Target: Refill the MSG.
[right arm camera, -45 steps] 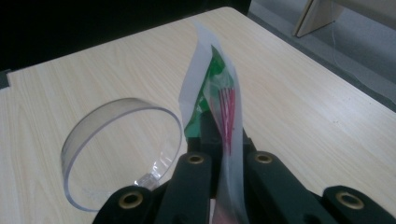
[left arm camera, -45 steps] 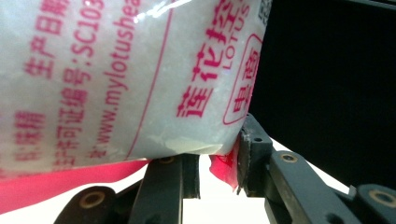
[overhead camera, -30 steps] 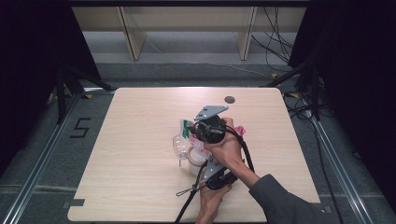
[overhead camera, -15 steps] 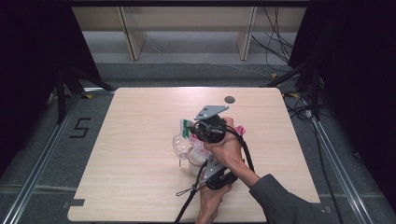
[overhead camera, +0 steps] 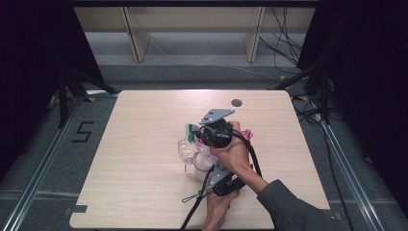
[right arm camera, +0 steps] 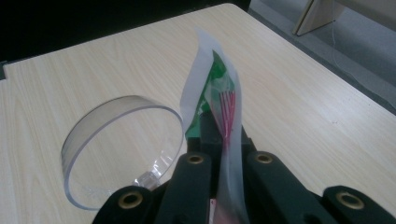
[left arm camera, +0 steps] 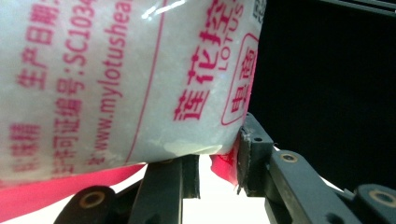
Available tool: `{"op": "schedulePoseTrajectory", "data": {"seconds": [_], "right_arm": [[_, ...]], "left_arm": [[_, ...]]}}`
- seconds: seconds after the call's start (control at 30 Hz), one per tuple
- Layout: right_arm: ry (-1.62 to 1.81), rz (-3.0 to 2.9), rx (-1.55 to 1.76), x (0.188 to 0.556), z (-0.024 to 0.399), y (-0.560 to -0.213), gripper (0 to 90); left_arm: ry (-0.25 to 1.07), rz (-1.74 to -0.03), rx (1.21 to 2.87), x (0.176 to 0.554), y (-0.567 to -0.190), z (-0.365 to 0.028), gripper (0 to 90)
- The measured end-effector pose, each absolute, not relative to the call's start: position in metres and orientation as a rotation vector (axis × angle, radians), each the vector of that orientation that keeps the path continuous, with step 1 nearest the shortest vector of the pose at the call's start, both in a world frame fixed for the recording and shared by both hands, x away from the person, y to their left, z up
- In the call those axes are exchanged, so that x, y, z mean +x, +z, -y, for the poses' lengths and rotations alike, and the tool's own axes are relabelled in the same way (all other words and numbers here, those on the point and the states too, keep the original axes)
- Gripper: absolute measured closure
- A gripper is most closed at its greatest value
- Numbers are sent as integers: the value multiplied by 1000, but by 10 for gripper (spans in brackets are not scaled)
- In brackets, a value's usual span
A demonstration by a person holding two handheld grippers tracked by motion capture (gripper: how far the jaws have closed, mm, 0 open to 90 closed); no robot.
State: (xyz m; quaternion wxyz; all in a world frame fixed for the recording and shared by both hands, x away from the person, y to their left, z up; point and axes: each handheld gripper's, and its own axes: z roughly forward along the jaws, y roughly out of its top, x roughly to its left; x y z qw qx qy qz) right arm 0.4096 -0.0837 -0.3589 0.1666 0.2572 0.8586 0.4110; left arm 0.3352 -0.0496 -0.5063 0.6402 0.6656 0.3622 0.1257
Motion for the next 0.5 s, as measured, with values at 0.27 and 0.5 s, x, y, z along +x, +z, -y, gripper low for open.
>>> {"op": "schedulePoseTrajectory", "data": {"seconds": [0.27,0.5], "right_arm": [[1163,-2435,738,408,86,-358,900],[1160,-2437,740,407,86,-359,900]], "left_arm": [[278,-812,1515,335,-506,53,728],[261,-794,1488,336,-507,54,728]]}}
